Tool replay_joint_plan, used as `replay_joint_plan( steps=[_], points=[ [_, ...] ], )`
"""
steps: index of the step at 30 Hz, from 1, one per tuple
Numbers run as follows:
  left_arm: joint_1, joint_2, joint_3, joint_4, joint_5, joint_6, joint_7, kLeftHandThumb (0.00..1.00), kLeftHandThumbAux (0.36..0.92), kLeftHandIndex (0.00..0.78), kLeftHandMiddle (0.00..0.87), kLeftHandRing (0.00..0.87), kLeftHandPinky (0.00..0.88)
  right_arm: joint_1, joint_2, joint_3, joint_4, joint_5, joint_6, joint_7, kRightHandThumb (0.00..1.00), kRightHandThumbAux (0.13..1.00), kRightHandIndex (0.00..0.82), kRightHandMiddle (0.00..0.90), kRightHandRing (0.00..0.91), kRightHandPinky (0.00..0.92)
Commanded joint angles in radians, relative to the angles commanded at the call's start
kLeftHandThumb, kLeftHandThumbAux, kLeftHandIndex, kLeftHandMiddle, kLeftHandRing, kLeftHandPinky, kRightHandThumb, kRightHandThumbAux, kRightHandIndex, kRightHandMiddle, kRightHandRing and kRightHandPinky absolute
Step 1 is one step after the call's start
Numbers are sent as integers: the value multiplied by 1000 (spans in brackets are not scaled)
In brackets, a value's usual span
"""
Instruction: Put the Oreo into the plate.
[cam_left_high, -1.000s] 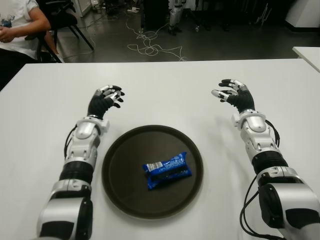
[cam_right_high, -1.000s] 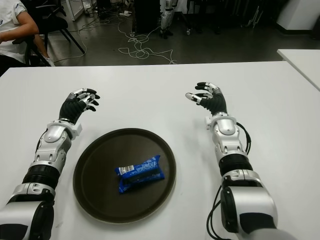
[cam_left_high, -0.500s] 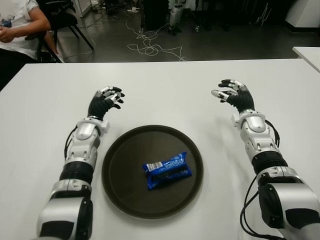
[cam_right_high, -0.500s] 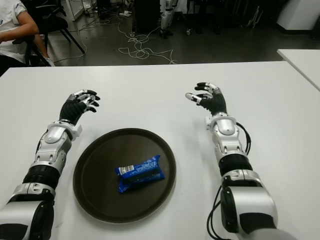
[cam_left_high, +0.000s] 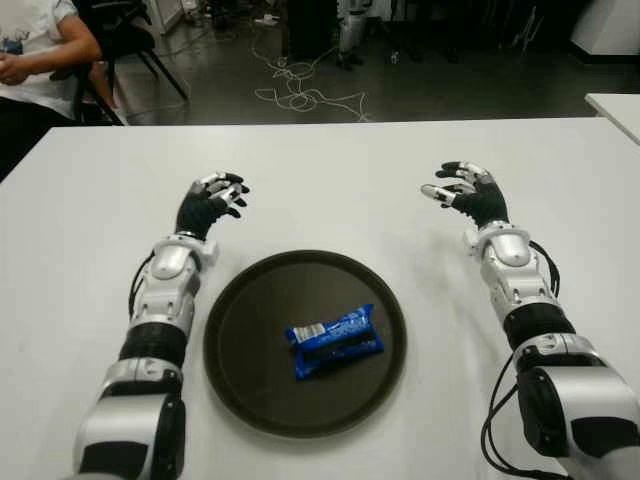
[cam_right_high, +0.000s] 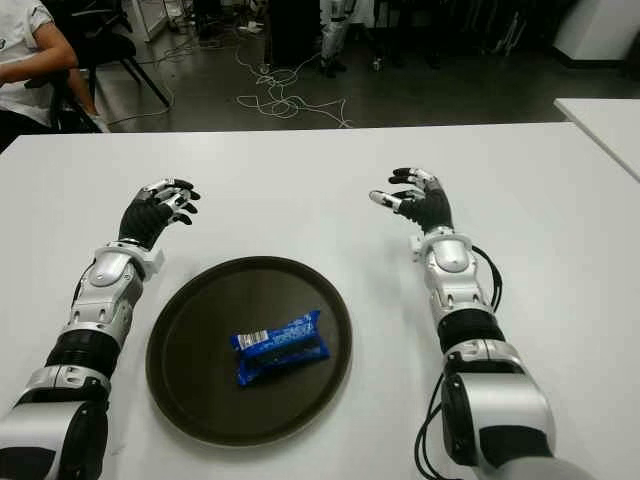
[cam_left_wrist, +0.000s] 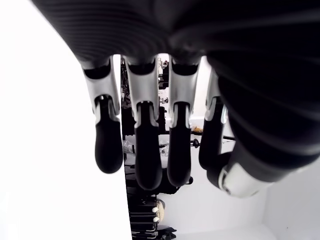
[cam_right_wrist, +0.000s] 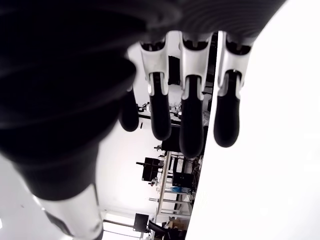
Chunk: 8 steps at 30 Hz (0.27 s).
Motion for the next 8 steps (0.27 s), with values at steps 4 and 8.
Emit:
replay_joint_plan(
  steps=[4,8],
  points=[
    [0,-1,0,1,1,-3,1,833,673,419,467,512,574,1,1,-1,3,1,-12,2,70,836,338,469,500,546],
    [-1,-2,1,4,-1,-5,1,834,672,419,467,512,570,1,2,-2,5,2,-17,3,62,837,339,459,495,537]
  ],
)
